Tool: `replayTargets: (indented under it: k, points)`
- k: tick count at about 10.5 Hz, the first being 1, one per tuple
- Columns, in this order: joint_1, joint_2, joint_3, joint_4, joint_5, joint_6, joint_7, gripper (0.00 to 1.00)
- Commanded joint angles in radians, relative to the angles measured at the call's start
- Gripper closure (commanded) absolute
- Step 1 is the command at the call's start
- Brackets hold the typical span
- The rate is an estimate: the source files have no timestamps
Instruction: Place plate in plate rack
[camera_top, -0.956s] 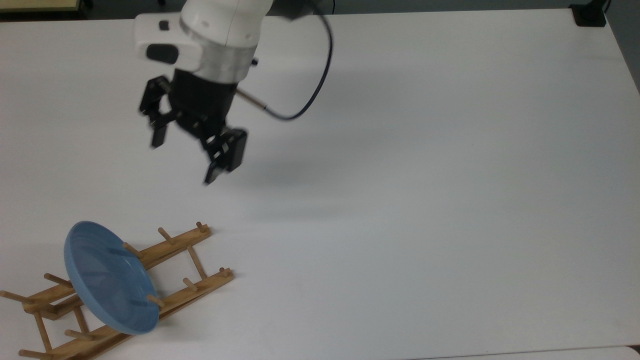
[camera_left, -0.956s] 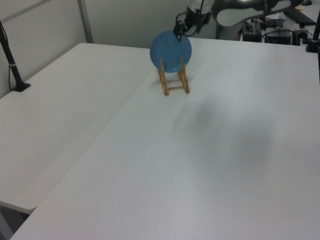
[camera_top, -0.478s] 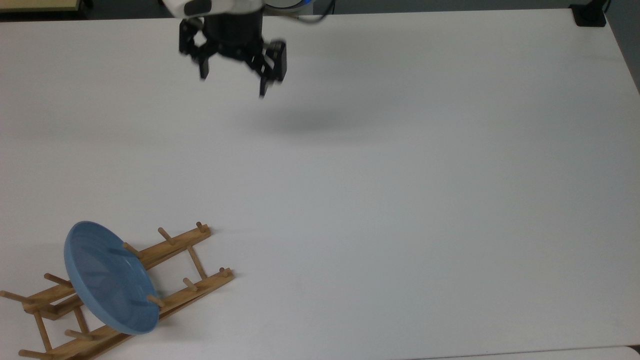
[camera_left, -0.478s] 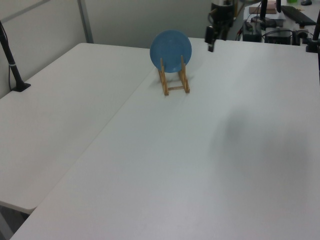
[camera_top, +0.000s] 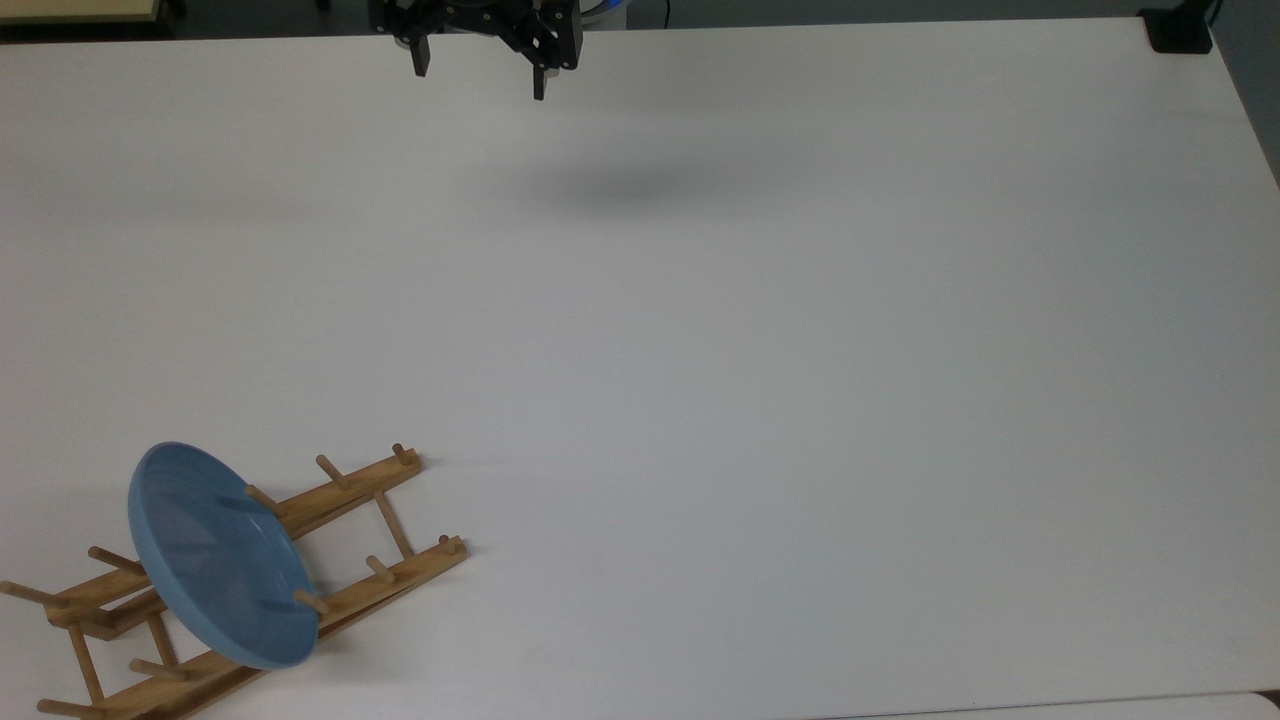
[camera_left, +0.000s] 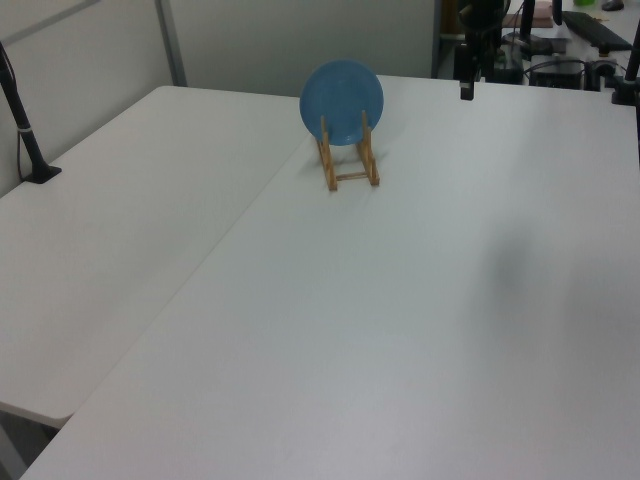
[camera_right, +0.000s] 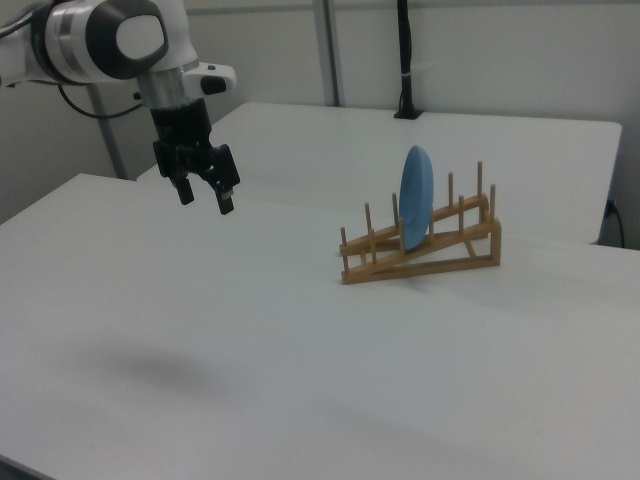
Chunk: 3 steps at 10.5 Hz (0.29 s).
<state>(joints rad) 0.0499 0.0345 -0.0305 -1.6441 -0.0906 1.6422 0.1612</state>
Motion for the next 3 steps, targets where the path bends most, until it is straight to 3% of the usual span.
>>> replayTargets:
  k: [1,3]
  points:
    - [-0.005,-0.022,0.003,-0.029,0.022,-0.022,-0.026,0.0]
    - [-0.007,-0.022,0.0,-0.028,0.022,-0.024,-0.026,0.0]
